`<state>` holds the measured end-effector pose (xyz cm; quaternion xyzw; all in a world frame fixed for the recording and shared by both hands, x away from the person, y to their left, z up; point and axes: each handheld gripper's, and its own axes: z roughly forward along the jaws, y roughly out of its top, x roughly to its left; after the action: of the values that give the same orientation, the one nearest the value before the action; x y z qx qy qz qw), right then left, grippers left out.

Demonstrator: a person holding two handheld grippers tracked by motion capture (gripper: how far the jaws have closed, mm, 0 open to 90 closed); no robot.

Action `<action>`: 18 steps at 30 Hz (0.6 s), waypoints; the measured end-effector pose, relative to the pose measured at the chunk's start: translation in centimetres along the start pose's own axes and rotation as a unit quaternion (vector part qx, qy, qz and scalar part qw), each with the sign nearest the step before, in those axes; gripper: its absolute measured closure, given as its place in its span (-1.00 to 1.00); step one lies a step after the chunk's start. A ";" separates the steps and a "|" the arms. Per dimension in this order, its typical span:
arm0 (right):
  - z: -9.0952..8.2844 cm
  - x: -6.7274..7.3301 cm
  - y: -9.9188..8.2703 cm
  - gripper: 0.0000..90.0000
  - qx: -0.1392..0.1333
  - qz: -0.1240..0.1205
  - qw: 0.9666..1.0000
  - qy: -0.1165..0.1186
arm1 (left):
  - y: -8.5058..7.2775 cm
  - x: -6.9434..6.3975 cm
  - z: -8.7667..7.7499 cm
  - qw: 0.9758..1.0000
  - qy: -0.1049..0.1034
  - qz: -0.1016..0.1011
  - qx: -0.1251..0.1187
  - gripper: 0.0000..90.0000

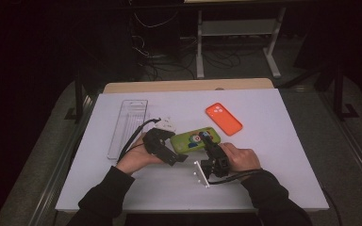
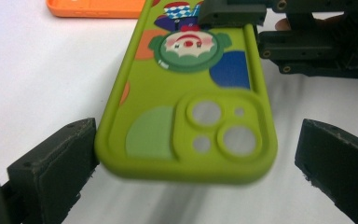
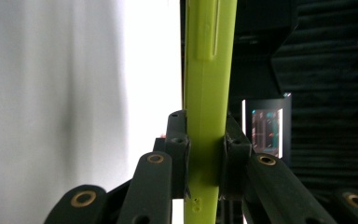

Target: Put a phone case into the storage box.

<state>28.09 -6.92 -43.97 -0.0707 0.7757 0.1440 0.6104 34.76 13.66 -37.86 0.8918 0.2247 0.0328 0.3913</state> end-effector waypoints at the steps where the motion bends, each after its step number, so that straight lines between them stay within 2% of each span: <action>1: 0.0 0.0 -0.1 0.68 0.002 0.008 1.000 0.003 | 0.0 0.0 0.0 1.000 0.000 -0.007 -0.004 -1.00; 3: 0.2 -0.2 -0.5 0.68 0.003 0.027 1.000 0.000 | -0.1 0.0 -0.1 1.000 0.005 -0.011 -0.009 -1.00; 4: 0.1 -0.3 -0.6 0.68 0.009 0.035 0.999 0.006 | -0.1 0.1 -0.1 1.000 0.005 -0.010 -0.007 -1.00; 5: 0.2 -0.3 -0.9 0.68 0.011 0.044 0.999 0.022 | -0.1 0.1 -0.2 1.000 0.007 -0.007 -0.005 -1.00; 8: 0.3 -0.5 -1.2 0.68 0.013 0.057 0.998 0.025 | -0.1 0.3 -0.3 1.000 0.014 0.001 -0.003 -1.00; 9: 0.3 -1.0 -1.5 0.68 0.011 0.070 0.997 0.030 | -0.2 0.3 -0.2 1.000 0.015 -0.009 -0.004 -1.00; 10: 0.4 -1.0 -1.6 0.68 0.012 0.085 0.996 0.032 | -0.2 0.5 -0.3 1.000 0.016 0.002 0.002 -1.00; 11: 0.4 -1.1 -1.8 0.68 0.016 0.090 0.995 0.036 | -0.2 0.5 -0.2 1.000 0.019 -0.007 -0.002 -1.00; 12: 0.4 -1.1 -1.8 0.68 0.016 0.090 0.995 0.036 | -0.2 0.5 -0.2 1.000 0.019 -0.007 -0.002 -1.00; 14: 0.6 -1.3 -2.2 0.68 0.020 0.117 0.992 0.045 | -0.3 0.4 -0.2 1.000 0.022 -0.006 -0.003 -1.00; 15: 0.6 -1.3 -2.2 0.68 0.020 0.117 0.992 0.045 | -0.3 0.4 -0.2 1.000 0.022 -0.006 -0.003 -1.00; 16: 0.6 -1.2 -2.3 0.68 0.022 0.146 0.987 0.057 | -0.3 0.4 -0.3 1.000 0.023 -0.007 -0.002 -1.00; 18: 0.7 -1.4 -2.4 0.68 0.022 0.149 0.987 0.057 | -0.3 0.3 -0.3 1.000 0.025 -0.006 -0.004 -1.00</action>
<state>29.74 -9.03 -43.09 0.0505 0.8139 0.2122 0.5385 34.86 14.20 -37.93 0.8879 0.2394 0.0535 0.3891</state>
